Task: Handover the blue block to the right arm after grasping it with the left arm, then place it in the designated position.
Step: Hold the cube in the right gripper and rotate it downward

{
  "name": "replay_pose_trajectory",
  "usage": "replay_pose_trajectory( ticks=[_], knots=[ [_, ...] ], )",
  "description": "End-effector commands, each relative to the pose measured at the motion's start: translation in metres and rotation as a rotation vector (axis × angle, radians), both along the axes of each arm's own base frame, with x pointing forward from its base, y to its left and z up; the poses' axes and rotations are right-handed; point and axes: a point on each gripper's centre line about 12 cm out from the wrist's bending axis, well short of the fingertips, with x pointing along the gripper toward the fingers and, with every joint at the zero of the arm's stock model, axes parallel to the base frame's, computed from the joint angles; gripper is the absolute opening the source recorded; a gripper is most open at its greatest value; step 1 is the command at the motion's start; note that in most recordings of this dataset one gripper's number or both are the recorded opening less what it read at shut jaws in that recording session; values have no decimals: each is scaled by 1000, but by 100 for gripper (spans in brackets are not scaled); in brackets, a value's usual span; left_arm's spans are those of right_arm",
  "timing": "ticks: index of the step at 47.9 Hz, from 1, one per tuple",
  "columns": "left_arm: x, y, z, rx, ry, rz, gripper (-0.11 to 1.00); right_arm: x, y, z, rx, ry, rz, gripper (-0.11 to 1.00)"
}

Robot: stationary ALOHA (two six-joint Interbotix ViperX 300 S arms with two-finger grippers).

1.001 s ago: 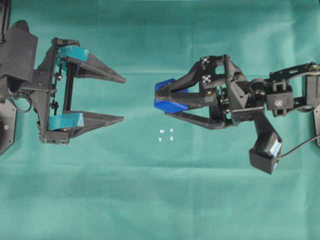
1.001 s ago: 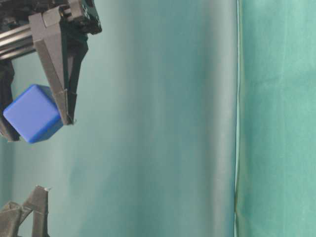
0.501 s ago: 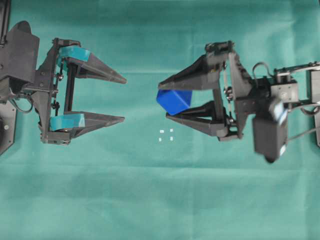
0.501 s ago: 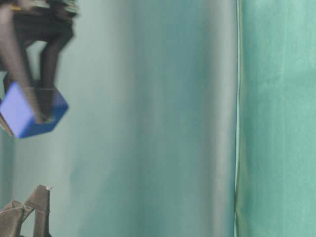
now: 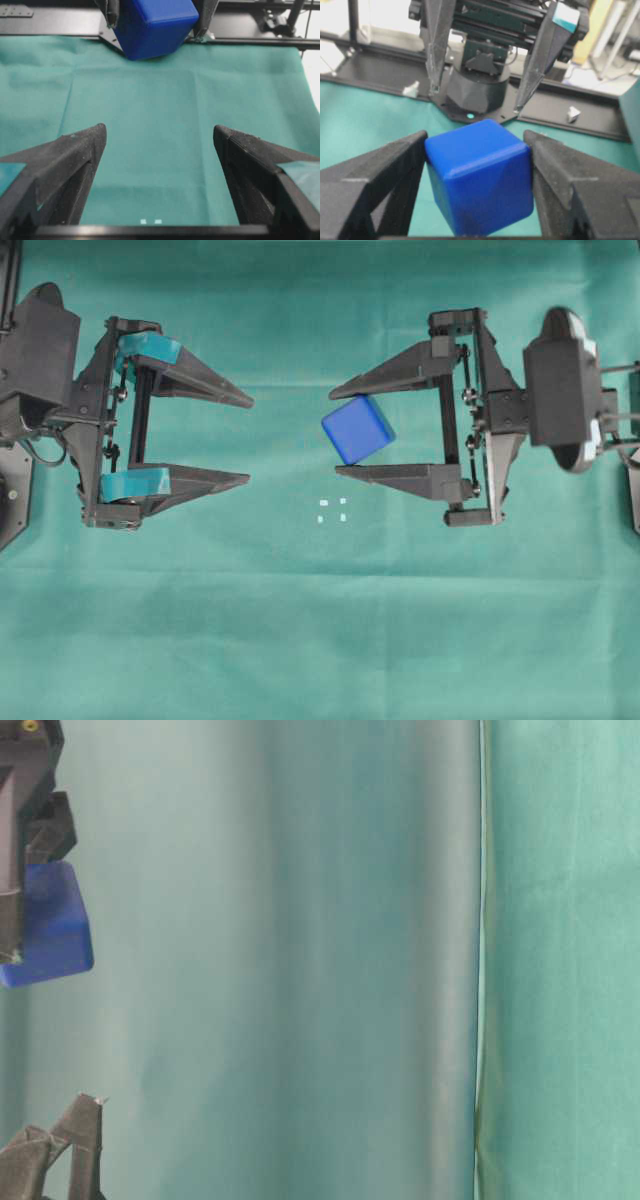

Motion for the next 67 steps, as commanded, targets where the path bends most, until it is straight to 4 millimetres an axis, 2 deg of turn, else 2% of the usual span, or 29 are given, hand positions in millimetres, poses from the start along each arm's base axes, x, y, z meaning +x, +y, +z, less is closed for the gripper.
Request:
replay_pose_trajectory(
  ticks=[1, 67],
  knots=[
    [0, 0, 10, -1, -29, 2, 100, -3, 0, 15, 43, -36, -4, 64],
    [0, 0, 10, -2, -29, 2, 100, -3, -1, 12, 65, -9, -18, 64]
  ],
)
